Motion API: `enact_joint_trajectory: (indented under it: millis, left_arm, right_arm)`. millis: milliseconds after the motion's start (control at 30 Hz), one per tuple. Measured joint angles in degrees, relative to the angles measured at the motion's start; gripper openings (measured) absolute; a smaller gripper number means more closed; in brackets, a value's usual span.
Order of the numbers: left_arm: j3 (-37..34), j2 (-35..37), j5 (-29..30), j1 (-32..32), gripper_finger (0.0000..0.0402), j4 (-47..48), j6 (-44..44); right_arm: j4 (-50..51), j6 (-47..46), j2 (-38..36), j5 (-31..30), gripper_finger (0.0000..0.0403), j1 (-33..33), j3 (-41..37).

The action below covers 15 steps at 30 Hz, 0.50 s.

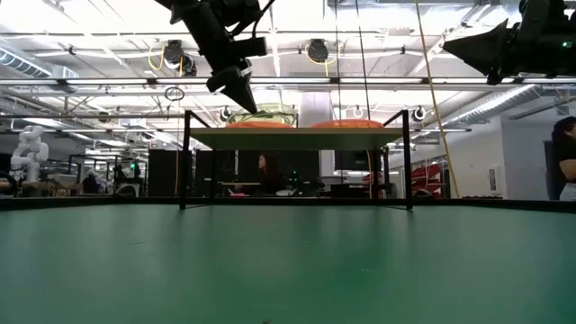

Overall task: Place and stack plates onto a shelf
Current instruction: Stack the green plate on top of the pink plate on the shelf

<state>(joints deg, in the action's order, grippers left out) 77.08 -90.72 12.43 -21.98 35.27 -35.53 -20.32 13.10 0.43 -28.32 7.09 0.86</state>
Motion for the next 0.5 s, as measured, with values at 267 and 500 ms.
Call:
enact_joint_trajectory:
  millis: [267, 500]
  left_arm:
    - [0.0, 0.0, 0.0, -0.1, 0.0022, 0.0, 0.3]
    - [0.0, 0.0, 0.0, -0.1, 0.0055, -0.4, 0.0]
  right_arm:
    - [0.0, 0.0, 0.0, 0.0, 0.0016, 0.0, 0.0]
    - [0.0, 0.0, 0.0, 0.0, 0.0016, 0.0, 0.0]
